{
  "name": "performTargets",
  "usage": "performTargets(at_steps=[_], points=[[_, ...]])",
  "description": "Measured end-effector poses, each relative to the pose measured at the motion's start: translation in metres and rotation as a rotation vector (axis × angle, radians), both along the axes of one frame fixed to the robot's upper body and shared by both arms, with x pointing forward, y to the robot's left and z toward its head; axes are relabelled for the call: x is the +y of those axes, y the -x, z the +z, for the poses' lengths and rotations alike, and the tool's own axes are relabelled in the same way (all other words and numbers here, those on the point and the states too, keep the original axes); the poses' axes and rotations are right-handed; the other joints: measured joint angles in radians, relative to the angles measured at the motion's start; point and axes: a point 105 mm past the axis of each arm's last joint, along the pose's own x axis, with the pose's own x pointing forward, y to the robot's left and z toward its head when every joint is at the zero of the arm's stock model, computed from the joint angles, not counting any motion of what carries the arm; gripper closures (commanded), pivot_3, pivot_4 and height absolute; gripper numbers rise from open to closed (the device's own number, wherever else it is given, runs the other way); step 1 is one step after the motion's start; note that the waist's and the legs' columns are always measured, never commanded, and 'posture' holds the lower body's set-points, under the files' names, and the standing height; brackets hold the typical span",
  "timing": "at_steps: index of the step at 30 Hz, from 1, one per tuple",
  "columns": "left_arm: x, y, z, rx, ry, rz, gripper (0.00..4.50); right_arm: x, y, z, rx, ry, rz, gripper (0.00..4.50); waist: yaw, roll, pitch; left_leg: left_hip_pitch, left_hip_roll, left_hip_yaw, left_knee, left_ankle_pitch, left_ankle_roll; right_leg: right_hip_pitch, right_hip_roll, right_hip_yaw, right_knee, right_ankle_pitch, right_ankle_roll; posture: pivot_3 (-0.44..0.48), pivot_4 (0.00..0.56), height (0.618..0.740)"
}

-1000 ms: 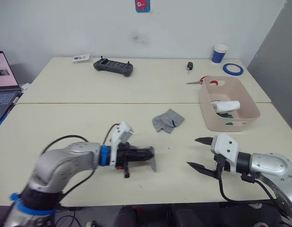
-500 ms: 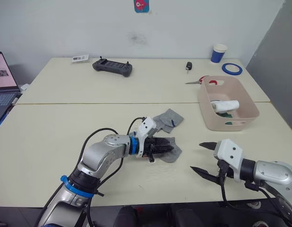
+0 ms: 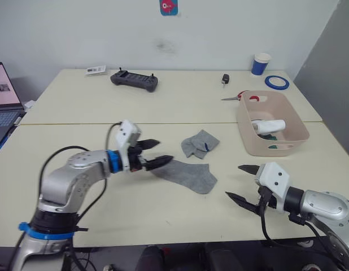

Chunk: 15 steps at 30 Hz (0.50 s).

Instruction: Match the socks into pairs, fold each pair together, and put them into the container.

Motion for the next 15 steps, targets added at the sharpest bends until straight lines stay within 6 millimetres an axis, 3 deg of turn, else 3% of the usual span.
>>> performTargets(at_steps=[4, 8, 10, 15], points=[[0.019, -0.009, -0.024, 0.070, -0.013, 0.102, 0.01, 0.010, -0.002, 0.001, -0.013, -0.021, 0.019, 0.00, 0.004, 0.000, 0.000, -0.001, 0.000, 0.000, 0.000, 0.000, 0.000, 0.000, -0.001, 0.000, 0.000, 0.000, 0.000, 0.000, 0.150, 0.740], [0.008, -0.011, -0.055, 0.170, -0.016, 0.109, 0.01, 0.014, -0.001, 0.000, -0.011, -0.021, 0.032, 0.00, 0.005, -0.001, 0.000, -0.001, 0.000, 0.000, 0.001, 0.000, 0.000, 0.000, -0.001, 0.000, 0.000, 0.000, 0.000, 0.000, 0.150, 0.740], [0.006, -0.015, -0.055, 0.163, -0.029, 0.110, 0.01, 0.015, -0.002, 0.000, -0.014, -0.020, 0.033, 0.00, 0.004, -0.001, 0.000, -0.001, 0.000, -0.001, 0.000, 0.000, 0.000, 0.000, 0.000, -0.001, 0.001, 0.000, 0.000, 0.000, 0.150, 0.740], [0.000, -0.023, -0.060, 0.161, -0.047, 0.110, 1.18, 0.016, -0.005, 0.003, -0.030, -0.033, 0.022, 0.00, 0.006, 0.001, -0.002, 0.000, -0.001, 0.000, 0.001, 0.000, 0.000, 0.001, 0.000, -0.001, 0.002, 0.001, 0.000, 0.000, 0.150, 0.740]])
